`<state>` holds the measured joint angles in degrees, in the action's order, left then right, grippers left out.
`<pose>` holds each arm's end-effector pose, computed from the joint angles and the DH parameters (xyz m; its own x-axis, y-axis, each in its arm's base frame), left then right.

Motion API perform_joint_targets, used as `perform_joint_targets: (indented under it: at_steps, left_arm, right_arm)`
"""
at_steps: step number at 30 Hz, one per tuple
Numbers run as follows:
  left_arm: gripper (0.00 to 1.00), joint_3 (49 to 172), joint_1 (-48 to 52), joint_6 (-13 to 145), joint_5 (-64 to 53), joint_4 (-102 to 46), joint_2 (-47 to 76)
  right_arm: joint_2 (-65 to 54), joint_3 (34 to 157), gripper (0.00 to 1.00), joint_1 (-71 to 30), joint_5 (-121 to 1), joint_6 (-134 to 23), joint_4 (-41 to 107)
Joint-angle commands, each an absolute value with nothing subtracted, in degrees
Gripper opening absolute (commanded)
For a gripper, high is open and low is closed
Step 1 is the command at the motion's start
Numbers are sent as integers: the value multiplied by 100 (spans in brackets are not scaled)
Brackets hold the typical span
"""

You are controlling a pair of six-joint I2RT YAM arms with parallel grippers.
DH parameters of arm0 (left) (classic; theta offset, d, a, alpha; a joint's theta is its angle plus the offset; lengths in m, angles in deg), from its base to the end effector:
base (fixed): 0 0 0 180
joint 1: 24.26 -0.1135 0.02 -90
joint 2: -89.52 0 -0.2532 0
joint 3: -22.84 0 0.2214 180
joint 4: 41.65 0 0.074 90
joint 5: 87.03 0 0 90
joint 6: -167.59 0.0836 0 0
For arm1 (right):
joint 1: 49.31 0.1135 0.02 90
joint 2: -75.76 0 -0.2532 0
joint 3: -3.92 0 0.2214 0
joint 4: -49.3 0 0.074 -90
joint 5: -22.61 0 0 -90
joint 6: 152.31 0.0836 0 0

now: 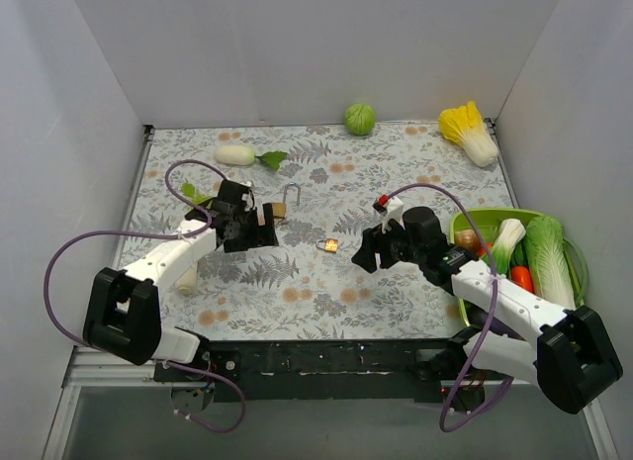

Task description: Unlock with the key

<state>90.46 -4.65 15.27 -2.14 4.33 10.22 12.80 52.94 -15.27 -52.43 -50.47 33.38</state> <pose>0.2555 -0.0990 0.1846 -0.7055 -0.6850 -0.1819 -0.5287 0.6795 -0.5087 0.1984 0.1601 0.2086 -0.5528 -0.1342 -0.8224 -0.6262 0.7181 0.3037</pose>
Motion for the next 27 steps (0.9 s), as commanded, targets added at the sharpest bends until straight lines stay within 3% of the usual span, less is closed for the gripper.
perform_joint_targets:
  at_steps: [1, 7, 14, 27]
  left_arm:
    - [83, 9139, -45, 1221, 112, 1256, 1227]
    - [71, 8963, 289, 922, 226, 1450, 814]
    - [71, 8989, 325, 816, 596, 1547, 559]
    - [50, 8893, 334, 693, 517, 1486, 146]
  right_arm:
    - [1344, 5515, 70, -1512, -5332, -5027, 3675]
    - [1617, 5251, 70, -1503, -5481, -5026, 3631]
    - [2030, 5067, 71, -1503, -5745, -5114, 3551]
    - [1354, 4970, 69, -1503, -5297, -4860, 4070]
